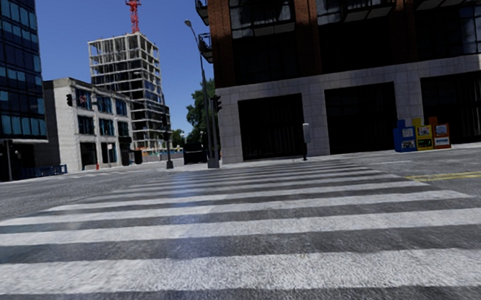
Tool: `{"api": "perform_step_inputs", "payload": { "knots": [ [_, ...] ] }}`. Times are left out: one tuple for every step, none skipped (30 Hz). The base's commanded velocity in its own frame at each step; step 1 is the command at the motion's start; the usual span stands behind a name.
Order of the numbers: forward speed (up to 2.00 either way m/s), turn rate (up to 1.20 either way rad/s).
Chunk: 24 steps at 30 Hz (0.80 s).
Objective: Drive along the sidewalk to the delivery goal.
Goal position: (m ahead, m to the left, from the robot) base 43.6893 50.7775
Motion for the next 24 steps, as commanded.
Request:
{"api": "perform_step_inputs", "payload": {
  "knots": [
    [1.74,0.00],
    [1.74,0.00],
    [1.74,0.00],
    [1.74,0.00],
    [1.74,0.00],
    [1.74,0.00],
    [1.74,0.00],
    [1.75,0.00],
    [2.00,0.00],
    [2.00,0.00],
    [2.00,0.00],
    [2.00,0.00],
    [2.00,0.00],
    [2.00,0.00],
    [2.00,0.00],
    [2.00,0.00],
    [2.00,0.00],
    [2.00,0.00],
    [2.00,0.00],
    [2.00,0.00],
    [2.00,0.00],
    [2.00,0.00],
    [2.00,0.00],
    [2.00,0.00]
  ]
}}
